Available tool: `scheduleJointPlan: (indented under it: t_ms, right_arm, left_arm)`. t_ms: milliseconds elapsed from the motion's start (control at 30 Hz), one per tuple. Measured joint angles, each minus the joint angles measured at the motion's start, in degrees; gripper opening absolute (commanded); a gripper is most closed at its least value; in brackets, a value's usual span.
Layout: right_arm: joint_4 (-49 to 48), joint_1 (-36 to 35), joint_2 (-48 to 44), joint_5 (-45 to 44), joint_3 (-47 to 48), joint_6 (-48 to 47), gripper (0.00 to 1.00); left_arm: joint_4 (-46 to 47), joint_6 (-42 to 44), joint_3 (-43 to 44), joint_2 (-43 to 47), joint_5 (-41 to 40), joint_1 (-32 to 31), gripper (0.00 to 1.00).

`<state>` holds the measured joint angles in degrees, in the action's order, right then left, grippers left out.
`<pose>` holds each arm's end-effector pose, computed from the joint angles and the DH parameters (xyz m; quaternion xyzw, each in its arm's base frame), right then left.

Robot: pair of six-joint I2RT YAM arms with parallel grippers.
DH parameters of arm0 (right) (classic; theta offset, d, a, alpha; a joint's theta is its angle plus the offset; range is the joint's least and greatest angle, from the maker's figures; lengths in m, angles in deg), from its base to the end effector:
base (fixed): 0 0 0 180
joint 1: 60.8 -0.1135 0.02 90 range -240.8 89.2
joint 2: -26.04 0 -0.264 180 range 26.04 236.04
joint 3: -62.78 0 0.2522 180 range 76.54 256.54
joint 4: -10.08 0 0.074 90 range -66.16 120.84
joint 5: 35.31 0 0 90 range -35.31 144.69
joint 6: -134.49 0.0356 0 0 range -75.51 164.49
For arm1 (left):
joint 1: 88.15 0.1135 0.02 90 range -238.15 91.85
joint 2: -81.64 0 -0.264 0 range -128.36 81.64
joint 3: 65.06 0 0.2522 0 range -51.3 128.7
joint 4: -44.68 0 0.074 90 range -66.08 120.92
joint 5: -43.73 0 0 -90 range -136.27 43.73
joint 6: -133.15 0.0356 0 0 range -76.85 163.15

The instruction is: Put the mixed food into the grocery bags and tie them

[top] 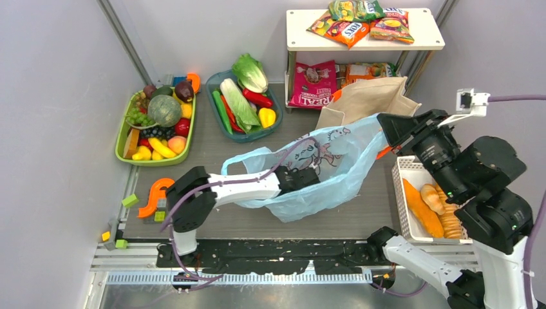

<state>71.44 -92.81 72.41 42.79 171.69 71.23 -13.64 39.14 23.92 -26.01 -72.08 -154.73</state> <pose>0.0573 0.0271 0.5306 0.0420 0.6987 0.2853 0.6547 0.1584 -0.3268 0.1810 0.4813 0.8408 0.1173 0.2183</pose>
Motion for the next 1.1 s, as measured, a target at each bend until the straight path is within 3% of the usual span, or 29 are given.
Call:
scheduleJointPlan:
  t_ms: [133,300,400,500,700,833,900,1000,1100]
  right_arm:
    - [-4.7,0.0,-3.2,0.6,-10.3,1.2,0.05]
    - [-7.9,0.0,-4.8,2.7,-22.4,3.8,0.05]
    - [-8.6,0.0,-4.9,3.5,-27.5,4.9,0.05]
    - [-9.7,0.0,-5.3,4.1,-31.1,5.6,0.05]
    - [-10.8,0.0,-8.3,5.9,-37.1,7.1,0.05]
    - [-11.6,0.0,-9.7,7.3,-39.3,7.8,0.05]
    - [-11.9,0.0,-10.3,8.0,-39.8,7.9,0.05]
    - [-12.0,0.0,-10.7,8.2,-39.9,7.9,0.05]
    - [-11.2,0.0,-12.6,6.9,-39.9,7.9,0.05]
  left_arm:
    - [-3.4,0.2,1.4,8.0,2.4,0.0,0.27]
    - [-6.6,0.7,12.2,14.8,3.8,0.0,0.29]
    - [-8.1,1.3,16.9,17.2,4.0,0.0,0.39]
    - [-9.8,1.1,18.3,20.9,4.1,0.0,0.49]
    - [-14.8,-2.0,21.0,31.1,3.5,0.0,0.58]
    - [-17.9,-4.1,23.4,38.1,-0.3,0.0,0.73]
    - [-19.1,-5.3,23.5,41.7,-3.3,0.6,0.75]
    - [-20.9,-7.9,23.4,45.7,-4.7,6.8,0.78]
    - [-21.3,-10.2,21.8,48.3,-4.1,20.7,0.93]
